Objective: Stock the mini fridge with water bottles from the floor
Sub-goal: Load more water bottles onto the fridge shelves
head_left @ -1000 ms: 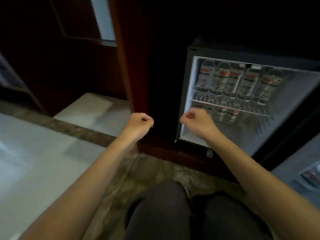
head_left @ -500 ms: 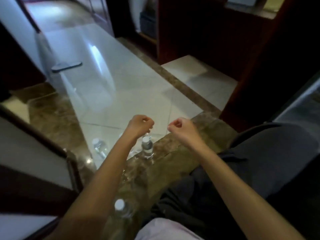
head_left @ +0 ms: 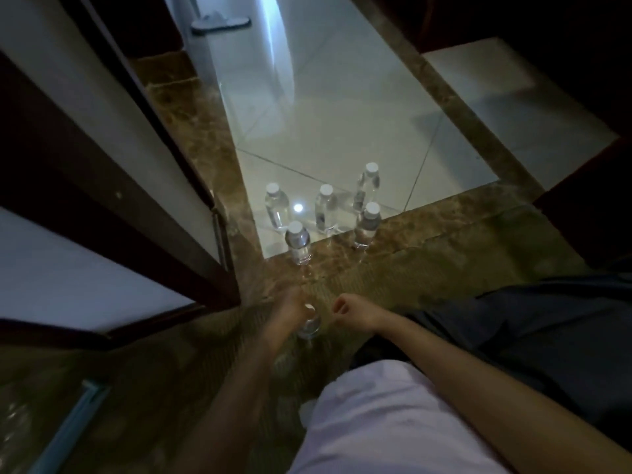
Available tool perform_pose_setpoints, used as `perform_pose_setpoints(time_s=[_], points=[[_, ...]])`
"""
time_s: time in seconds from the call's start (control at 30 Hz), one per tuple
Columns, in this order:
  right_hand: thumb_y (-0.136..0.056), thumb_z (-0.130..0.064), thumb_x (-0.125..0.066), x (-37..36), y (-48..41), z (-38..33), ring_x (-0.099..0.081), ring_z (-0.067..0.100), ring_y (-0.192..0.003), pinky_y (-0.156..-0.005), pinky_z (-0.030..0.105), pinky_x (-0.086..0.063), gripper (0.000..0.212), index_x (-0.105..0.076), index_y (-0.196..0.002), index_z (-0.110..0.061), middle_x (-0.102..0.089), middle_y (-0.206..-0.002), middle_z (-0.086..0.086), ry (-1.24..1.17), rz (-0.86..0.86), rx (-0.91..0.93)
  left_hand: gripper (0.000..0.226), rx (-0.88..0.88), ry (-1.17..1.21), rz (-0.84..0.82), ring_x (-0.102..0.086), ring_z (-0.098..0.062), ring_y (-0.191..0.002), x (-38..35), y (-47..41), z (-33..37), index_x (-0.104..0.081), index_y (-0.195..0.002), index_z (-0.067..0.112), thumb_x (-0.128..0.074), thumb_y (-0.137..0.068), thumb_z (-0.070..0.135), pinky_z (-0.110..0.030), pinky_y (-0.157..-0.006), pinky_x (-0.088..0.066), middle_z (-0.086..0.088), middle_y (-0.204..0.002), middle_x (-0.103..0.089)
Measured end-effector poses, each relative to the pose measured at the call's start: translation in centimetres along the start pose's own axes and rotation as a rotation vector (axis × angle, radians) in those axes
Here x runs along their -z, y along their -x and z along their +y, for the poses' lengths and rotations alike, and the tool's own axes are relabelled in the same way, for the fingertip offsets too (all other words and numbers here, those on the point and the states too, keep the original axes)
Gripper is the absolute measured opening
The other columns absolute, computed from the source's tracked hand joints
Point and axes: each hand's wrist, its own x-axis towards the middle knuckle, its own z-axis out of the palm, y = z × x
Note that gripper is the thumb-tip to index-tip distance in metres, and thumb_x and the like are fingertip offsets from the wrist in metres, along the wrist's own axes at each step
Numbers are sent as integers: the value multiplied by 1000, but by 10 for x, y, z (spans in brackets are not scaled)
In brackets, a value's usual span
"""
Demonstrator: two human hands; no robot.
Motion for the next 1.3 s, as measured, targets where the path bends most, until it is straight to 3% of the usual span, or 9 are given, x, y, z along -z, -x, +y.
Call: perform_pose_setpoints(time_s=[0.1, 0.33, 0.47, 0.63, 0.8, 0.97, 1.03, 1.17, 1.3], points=[[-89, -12, -52, -3, -12, 5, -55, 33, -110, -92, 40, -46, 30, -54, -116, 1, -58, -121, 20, 99, 0, -22, 43, -3, -27, 14, -51, -29, -122, -15, 1, -5, -53, -124, 3, -63, -83, 11, -31, -100, -41, -16, -132, -53], [-91, -14, -53, -17, -23, 8, -50, 30, -120, -95, 33, -41, 41, -44, -130, -6, -50, -132, 16, 243, -60, -23, 48, -103, 94, 108, -33, -29, -136, -33, 4, -11, -45, -130, 14, -62, -85, 10, -36, -109, -34, -11, -150, -24], [-89, -16, -56, -17, -27, 15, -51, 29, -119, -90, 31, -42, 46, -43, -132, -6, -50, -133, 16, 239, -22, -47, 51, -98, 54, 117, -38, -28, -132, -33, -3, -7, -47, -128, 14, -66, -81, 8, -29, -99, -40, -9, -147, -28], [-88, -13, -57, -10, -27, 20, -51, 29, -117, -88, 30, -42, 42, -47, -128, -4, -51, -131, 16, 178, 61, -40, 30, -182, -6, 171, -48, -19, -104, -15, -2, 12, -54, -93, 14, -75, -71, 12, -26, -77, -42, -10, -122, -48], [-79, -6, -67, 22, -16, 35, -54, 25, -108, -86, 32, -45, 46, -50, -122, -3, -55, -124, 15, -46, 143, -69, 23, -440, -14, 138, -56, -17, -90, 17, 18, 71, -61, -84, 13, -76, -68, 11, -26, -71, -47, 1, -92, -54], [-80, -1, -65, 70, 15, 31, -54, 26, -114, -96, 34, -47, 46, -49, -123, -2, -56, -124, 15, -262, 259, 169, 20, -647, -26, 20, -54, -8, -79, 42, 39, 151, -60, -80, 18, -76, -69, 13, -14, -62, -40, 5, -84, -58], [-80, -1, -65, 98, 32, 37, -57, 26, -110, -91, 27, -49, 47, -48, -124, 2, -56, -122, 17, -341, 302, 240, 20, -718, -44, 1, -55, -10, -82, 45, 44, 184, -61, -81, 18, -76, -68, 14, -15, -62, -40, 3, -86, -61], [-76, -1, -69, 158, 67, 59, -59, 22, -102, -91, 28, -53, 53, -46, -124, 0, -55, -117, 16, -385, 380, 306, 18, -880, -101, -25, -56, -12, -79, 48, 60, 257, -64, -78, 15, -76, -65, 13, -16, -60, -41, 1, -83, -62], [-69, -24, -76, 211, 106, 71, -57, 22, -107, -96, 37, -49, 54, -54, -117, -12, -57, -116, 7, -368, 410, 324, 19, -1029, -131, -119, -56, -10, -74, 45, 78, 328, -66, -76, 14, -76, -60, 11, -20, -60, -42, 3, -76, -61]])
